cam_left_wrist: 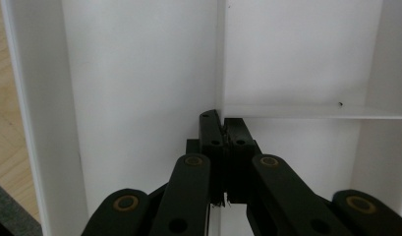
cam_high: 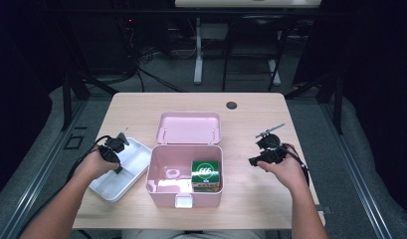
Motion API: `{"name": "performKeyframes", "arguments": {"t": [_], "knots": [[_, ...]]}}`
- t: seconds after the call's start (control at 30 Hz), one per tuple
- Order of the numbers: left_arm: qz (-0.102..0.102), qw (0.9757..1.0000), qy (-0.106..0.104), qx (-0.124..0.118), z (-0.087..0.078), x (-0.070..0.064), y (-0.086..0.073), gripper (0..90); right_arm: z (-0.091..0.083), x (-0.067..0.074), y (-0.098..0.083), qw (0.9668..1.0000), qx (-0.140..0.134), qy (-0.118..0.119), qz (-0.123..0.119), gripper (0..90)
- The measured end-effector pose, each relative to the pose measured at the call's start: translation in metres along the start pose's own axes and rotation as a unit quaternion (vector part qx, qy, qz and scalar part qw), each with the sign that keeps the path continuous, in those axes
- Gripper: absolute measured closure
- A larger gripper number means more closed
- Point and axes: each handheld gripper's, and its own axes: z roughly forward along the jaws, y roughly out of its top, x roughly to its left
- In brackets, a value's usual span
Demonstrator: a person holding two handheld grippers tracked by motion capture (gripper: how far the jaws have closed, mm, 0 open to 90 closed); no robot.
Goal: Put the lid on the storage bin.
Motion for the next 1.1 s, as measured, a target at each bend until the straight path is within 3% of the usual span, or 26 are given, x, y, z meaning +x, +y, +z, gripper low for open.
{"name": "performKeyframes", "arguments": {"t": [0.37, 0.67, 1.1], "knots": [[0.005, 0.9999, -0.004, -0.01, -0.023, 0.0, -0.003, 89.2, 0.0, 0.0, 0.0, 1.0, -0.001, -0.002, 0.0, 43.8], [0.014, 0.9996, -0.004, -0.025, -0.051, 0.0, -0.008, 89.2, 0.0, 0.0, -0.001, 1.0, -0.001, -0.004, -0.002, 43.8], [0.086, 0.9949, 0.005, -0.052, -0.089, -0.01, -0.014, 89.3, 0.001, 0.0, -0.001, 1.0, -0.001, -0.007, -0.004, 43.7]]}}
